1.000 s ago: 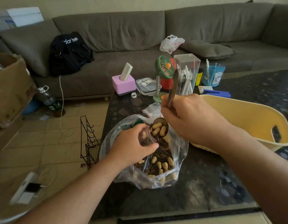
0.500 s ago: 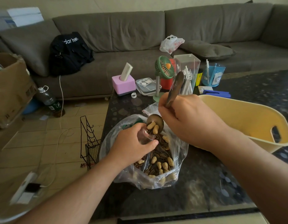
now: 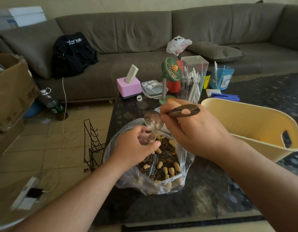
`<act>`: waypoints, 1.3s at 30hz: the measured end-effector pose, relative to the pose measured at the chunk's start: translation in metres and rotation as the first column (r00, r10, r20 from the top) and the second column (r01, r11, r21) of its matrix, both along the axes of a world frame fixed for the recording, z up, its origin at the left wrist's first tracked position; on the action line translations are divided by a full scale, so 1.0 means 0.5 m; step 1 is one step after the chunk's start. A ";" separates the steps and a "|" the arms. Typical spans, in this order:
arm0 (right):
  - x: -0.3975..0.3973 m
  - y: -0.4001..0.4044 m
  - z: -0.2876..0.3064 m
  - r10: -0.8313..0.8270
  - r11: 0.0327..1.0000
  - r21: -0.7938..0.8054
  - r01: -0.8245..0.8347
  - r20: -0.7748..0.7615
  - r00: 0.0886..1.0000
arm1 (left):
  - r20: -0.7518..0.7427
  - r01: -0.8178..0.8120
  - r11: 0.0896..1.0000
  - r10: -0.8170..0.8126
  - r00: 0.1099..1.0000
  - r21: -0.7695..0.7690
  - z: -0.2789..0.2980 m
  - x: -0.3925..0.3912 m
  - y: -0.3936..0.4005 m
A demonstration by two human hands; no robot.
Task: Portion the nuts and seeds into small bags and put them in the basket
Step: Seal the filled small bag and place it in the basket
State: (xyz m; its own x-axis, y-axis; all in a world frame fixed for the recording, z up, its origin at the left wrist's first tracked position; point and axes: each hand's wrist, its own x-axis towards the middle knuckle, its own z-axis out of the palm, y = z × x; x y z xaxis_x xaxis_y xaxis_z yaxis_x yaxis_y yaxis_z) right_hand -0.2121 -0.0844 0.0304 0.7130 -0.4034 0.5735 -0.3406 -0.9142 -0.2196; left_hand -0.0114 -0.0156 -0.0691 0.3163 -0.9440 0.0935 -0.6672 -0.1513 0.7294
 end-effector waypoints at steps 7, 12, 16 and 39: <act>-0.011 -0.019 0.008 -0.111 0.986 0.129 0.104 0.049 0.993 | -0.008 0.057 0.996 -0.056 0.998 0.070 0.004 0.018 0.002; -0.017 -0.023 0.007 -0.230 0.887 0.391 0.246 -0.088 0.969 | -0.091 -0.005 0.998 0.011 0.996 0.062 0.016 0.049 -0.004; -0.010 -0.021 -0.021 -0.163 0.819 0.493 0.295 -0.294 0.942 | -0.159 -0.030 1.000 0.029 0.987 -0.003 0.023 0.068 -0.007; 0.033 -0.009 -0.132 -0.017 0.891 0.444 0.099 -0.186 0.982 | -0.091 -0.047 0.996 0.054 0.994 0.080 0.002 0.083 -0.019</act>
State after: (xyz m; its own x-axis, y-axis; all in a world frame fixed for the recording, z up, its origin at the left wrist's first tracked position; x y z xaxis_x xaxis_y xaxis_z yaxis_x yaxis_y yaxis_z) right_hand -0.1958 -0.0887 -0.0356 0.7510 -0.6320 0.1912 -0.4599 -0.7085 -0.5352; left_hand 0.0303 -0.0252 -0.0680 0.3678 -0.9298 -0.0116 -0.5872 -0.2419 0.7725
